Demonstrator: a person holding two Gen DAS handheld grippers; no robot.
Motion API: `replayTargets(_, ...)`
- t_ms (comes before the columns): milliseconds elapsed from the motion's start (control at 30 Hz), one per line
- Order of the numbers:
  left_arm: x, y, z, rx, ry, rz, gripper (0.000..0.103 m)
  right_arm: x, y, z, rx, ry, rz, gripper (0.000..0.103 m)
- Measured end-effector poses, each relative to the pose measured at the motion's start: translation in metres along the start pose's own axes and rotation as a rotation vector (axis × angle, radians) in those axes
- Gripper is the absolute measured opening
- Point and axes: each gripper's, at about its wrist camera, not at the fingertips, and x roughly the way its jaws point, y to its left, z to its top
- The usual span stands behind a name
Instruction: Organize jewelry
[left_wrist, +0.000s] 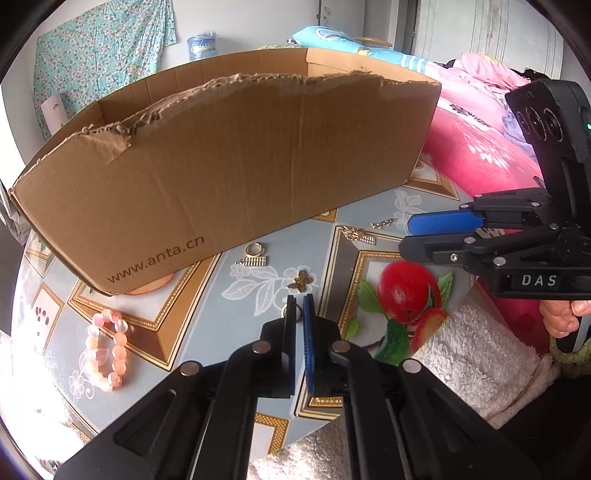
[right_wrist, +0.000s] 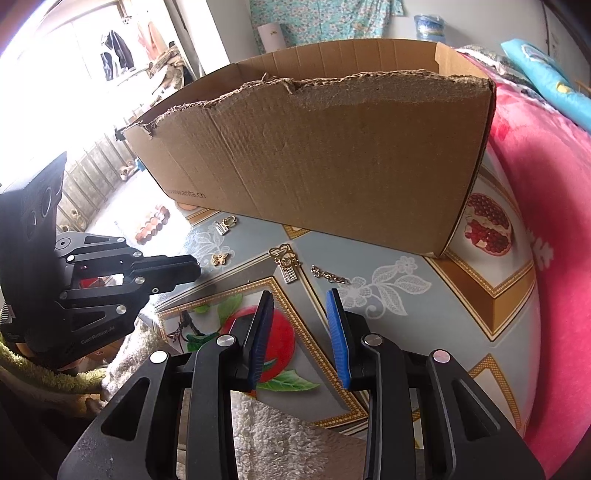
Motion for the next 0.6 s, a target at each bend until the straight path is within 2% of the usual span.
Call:
replayTargets(300, -0.008, 0.011, -0.002, -0.03, 0.002, -0.013, 0.009, 0.005, 0.008, 0.001, -0.006, 0.011, 0.006, 0.029)
replayTargets(600, -0.004, 0.019, -0.005, -0.107, 0.033, -0.106, 0.009, 0.012, 0.013, 0.002, -0.003, 0.015, 0.019, 0.029)
